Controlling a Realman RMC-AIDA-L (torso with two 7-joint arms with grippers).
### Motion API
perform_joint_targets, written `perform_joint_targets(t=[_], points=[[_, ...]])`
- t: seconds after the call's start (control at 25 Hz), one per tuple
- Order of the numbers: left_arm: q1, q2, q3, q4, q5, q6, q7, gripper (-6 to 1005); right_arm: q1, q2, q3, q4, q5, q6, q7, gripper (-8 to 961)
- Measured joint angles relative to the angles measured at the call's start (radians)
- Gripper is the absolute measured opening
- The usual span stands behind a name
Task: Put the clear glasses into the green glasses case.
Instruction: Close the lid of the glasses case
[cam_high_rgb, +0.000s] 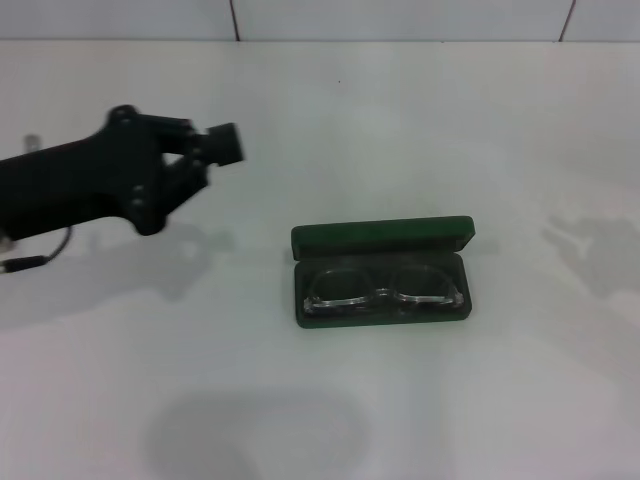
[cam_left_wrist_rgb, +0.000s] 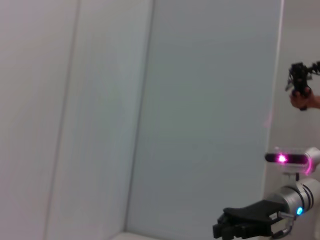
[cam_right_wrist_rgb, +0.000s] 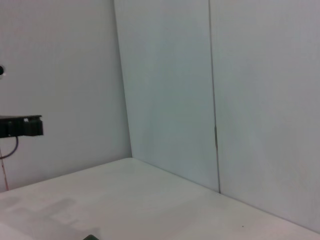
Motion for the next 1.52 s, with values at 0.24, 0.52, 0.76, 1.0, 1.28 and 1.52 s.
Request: perform_joint_targets(t=[0.24,0.52,0.76,1.0,1.28,1.52], points=[[-0.066,-0.040,0.015,-0.029,0.087,-0.067,-0.012,97,-0.015,0.000,0.032,0.079,0.001,-0.032,-0.067,145],[-0.168,-0.042,0.087,-0.141,0.094,-0.198,-0.018,97,-0.026,0.000,0.139,0.155,-0.008,-0.108,-0.132,145],[-0.213,-0.044,0.183,-0.204,0.090,-0.338,-0.026,88,-0.040,-0.002,0.145,0.177,-0.015,-0.101,-0.170,146],[-0.238,-0.047,0.231,-0.237,0.086,-0.422,-0.032,84,-0.038,-0.007,0.156,0.205,-0.024,-0.096,-0.196,146],[-0.265,-0.050,0.260,-0.266,0.086,-0.486,-0.032,85,-0.032,-0.009,0.156,0.238,-0.024,-0.100,-0.230,146],[-0.276,-0.052,0.268,-0.282,0.086,-0.517,-0.032,86,-0.031,-0.009,0.155,0.240,-0.024,-0.097,-0.232,146]])
